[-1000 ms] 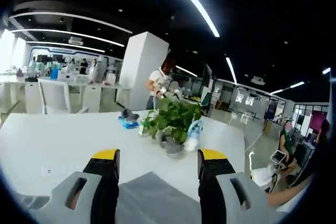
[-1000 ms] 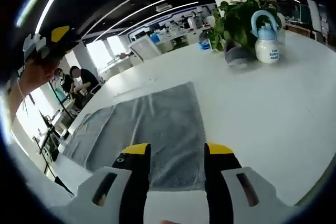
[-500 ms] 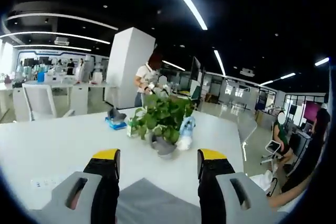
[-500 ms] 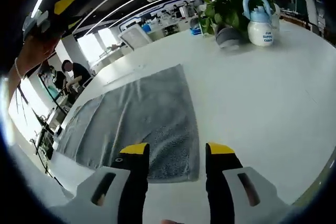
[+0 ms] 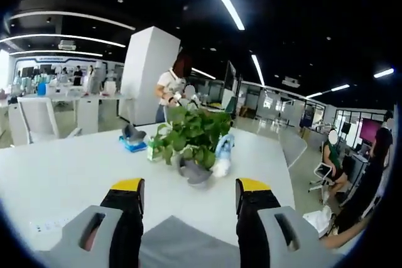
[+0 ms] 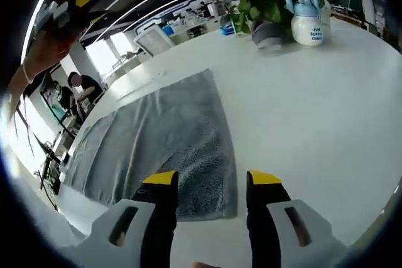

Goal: Fold the towel on the table until its edges align and the towel forms a compact rectangular stack.

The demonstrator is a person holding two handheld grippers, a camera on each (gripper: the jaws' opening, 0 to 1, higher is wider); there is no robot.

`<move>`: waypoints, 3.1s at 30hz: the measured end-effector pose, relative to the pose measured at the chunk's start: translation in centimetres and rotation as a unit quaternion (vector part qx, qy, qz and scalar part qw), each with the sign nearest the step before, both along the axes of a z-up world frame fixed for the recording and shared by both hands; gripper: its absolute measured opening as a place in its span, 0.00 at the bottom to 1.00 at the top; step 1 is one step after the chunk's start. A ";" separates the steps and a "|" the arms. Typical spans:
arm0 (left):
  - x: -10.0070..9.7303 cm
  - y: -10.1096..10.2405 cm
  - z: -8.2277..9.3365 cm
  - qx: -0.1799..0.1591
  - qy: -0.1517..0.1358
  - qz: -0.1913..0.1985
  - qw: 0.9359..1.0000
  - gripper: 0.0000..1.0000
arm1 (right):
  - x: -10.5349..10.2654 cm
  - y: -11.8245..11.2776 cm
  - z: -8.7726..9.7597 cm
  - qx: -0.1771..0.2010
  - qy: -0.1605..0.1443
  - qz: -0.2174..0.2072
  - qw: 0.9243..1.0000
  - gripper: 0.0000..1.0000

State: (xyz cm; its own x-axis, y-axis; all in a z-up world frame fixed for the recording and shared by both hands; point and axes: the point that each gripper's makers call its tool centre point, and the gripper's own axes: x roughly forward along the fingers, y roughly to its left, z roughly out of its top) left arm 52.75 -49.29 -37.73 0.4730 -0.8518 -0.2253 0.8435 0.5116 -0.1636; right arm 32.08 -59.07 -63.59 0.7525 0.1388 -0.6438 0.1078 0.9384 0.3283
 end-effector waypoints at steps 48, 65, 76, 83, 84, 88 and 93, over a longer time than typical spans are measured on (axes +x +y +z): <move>6.7 -8.3 -16.2 0.120 0.045 -0.025 0.991 0.52 | -0.9 -0.7 -2.1 -0.047 0.068 -0.004 0.997 0.18; 8.1 -10.2 -23.9 0.177 0.065 -0.043 0.981 0.48 | -1.1 -0.6 -2.5 -0.110 0.098 0.033 0.989 0.12; 8.0 -10.9 -26.0 0.195 0.068 -0.069 0.976 0.37 | -1.8 -0.5 -2.6 -0.108 0.121 0.036 0.986 0.10; 7.4 -11.8 -26.6 0.200 0.069 -0.088 0.973 0.32 | -1.8 -0.6 -2.7 -0.113 0.124 0.037 0.985 0.09; 7.3 -11.9 -26.8 0.204 0.068 -0.090 0.972 0.30 | -1.7 -0.6 -2.7 -0.116 0.124 0.039 0.985 0.09; 7.2 -11.8 -27.4 0.218 0.062 -0.094 0.970 0.25 | -1.7 -0.6 -2.7 -0.117 0.123 0.039 0.985 0.08; 7.5 -11.5 -27.7 0.220 0.069 -0.088 0.969 0.21 | -1.7 -0.5 -2.7 -0.120 0.124 0.041 0.984 0.08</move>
